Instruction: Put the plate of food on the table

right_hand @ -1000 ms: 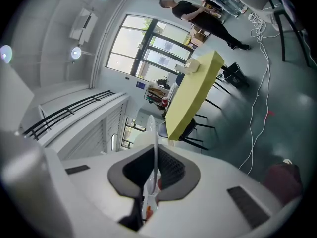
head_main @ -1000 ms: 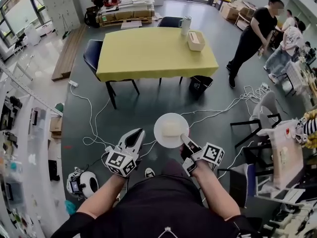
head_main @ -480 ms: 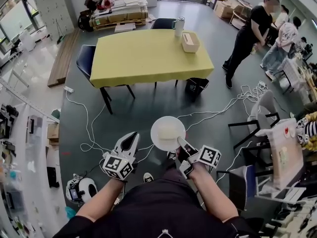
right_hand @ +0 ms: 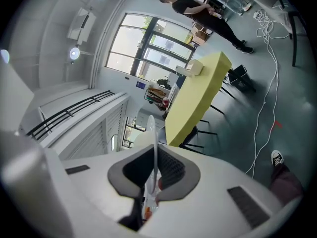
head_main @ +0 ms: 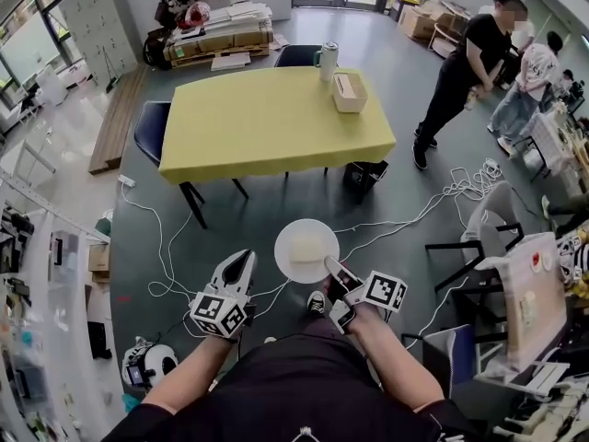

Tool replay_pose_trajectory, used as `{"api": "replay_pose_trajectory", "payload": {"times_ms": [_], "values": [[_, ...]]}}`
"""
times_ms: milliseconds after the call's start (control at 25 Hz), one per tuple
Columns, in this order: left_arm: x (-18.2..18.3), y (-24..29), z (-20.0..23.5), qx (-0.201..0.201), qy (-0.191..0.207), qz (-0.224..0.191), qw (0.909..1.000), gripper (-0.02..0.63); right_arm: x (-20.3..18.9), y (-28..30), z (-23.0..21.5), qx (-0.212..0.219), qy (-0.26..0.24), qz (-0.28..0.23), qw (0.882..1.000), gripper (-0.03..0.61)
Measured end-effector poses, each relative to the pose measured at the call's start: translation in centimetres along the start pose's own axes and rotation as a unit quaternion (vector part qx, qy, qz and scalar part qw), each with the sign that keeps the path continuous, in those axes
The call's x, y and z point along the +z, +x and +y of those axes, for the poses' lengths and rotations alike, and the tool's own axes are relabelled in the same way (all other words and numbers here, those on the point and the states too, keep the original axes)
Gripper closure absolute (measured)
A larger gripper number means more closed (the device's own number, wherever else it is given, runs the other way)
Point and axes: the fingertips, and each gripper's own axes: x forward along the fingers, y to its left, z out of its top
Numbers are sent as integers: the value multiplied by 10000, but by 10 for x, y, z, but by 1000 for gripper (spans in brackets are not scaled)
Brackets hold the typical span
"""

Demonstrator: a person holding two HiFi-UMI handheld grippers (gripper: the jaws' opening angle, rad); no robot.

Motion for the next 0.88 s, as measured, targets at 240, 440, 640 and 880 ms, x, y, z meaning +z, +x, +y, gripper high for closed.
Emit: {"api": "replay_pose_trajectory", "payload": {"times_ms": [240,440,640,880], "values": [[7,53,-2,102,-53,-4,9999,597,52,14,-11,89,1,77,9999,555],[13,93,-8,164,-29,-13,9999,603,95,22,-21,161,102,116,9998,555],[19,128,-12,285,-2,-60,9996,604,130,32,-30,242,54,253,9994,555],[23,167,-14,526,-77,-259,9982,604,171,46,-46,346,68,432,9984,555]]}}
